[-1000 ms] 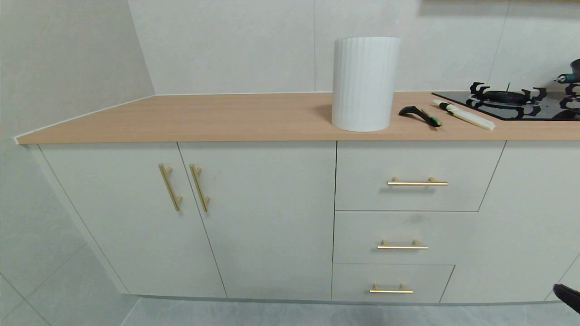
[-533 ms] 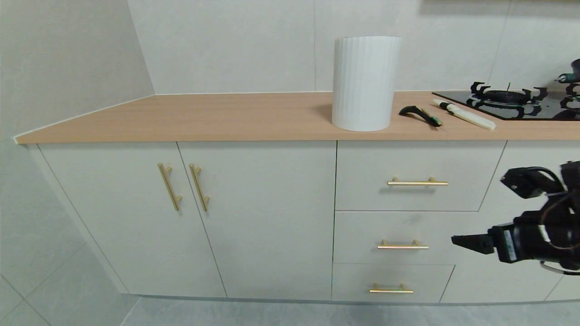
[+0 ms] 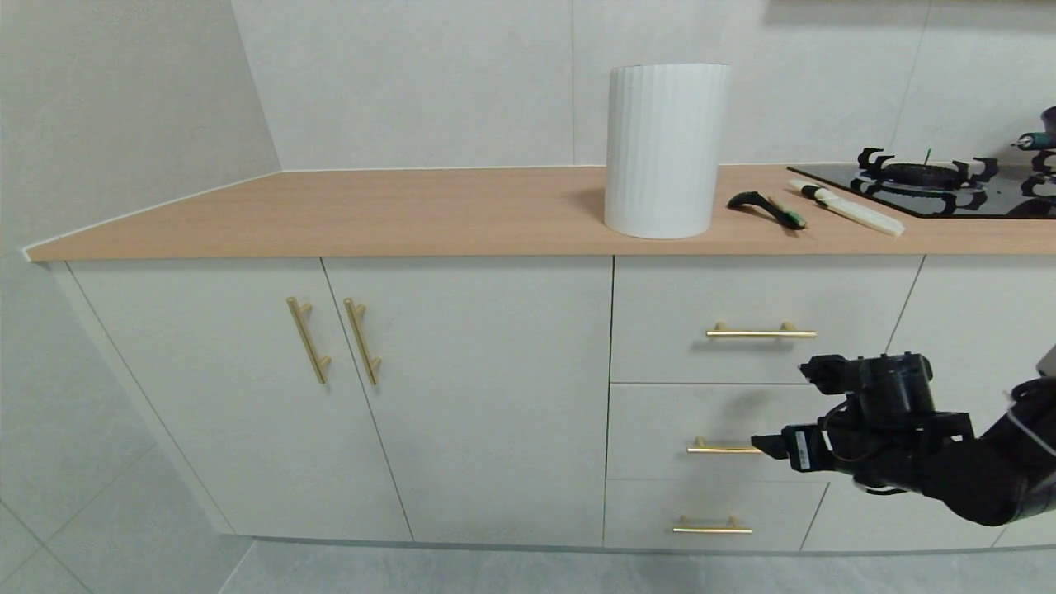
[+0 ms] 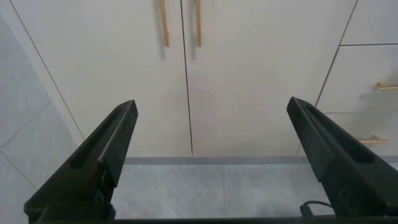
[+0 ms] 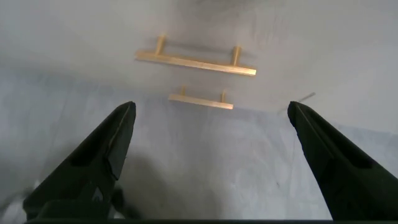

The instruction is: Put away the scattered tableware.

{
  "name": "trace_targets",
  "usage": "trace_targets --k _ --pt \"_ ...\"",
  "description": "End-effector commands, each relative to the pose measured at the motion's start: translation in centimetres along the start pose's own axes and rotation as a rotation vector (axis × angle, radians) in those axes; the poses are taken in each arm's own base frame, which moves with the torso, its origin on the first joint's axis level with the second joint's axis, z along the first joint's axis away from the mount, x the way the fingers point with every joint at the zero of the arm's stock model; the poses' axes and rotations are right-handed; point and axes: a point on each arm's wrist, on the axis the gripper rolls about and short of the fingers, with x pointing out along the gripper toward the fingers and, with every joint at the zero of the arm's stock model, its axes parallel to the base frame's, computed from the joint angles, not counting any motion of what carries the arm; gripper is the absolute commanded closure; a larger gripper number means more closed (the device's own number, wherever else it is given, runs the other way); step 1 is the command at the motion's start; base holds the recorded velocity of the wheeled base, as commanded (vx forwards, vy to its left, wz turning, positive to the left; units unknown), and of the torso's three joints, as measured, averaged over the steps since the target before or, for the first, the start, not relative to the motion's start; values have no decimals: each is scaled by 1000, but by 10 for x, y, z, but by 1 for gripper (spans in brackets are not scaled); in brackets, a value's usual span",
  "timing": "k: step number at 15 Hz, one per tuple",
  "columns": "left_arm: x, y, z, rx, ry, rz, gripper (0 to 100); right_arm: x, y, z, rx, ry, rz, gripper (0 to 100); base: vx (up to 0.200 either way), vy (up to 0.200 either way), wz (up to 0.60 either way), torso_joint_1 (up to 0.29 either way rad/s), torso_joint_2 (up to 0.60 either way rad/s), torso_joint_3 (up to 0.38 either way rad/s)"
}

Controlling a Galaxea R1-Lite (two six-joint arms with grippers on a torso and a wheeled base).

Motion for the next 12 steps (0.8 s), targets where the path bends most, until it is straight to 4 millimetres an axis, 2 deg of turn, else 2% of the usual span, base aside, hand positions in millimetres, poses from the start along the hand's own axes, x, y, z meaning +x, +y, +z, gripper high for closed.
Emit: trace_targets --k 1,3,6,12 --pt "0 0 0 0 0 0 0 49 3 -37 3 23 -41 0 0 0 0 0 0 0" --pt "0 0 0 0 0 0 0 68 3 -45 3 -8 -94 0 0 0 0 0 0 0" --pt "0 0 0 0 0 0 0 85 5 -46 31 -24 -106 0 0 0 0 0 0 0" --pt "0 0 0 0 0 0 0 103 5 -44 50 -91 -128 0 0 0 0 0 0 0"
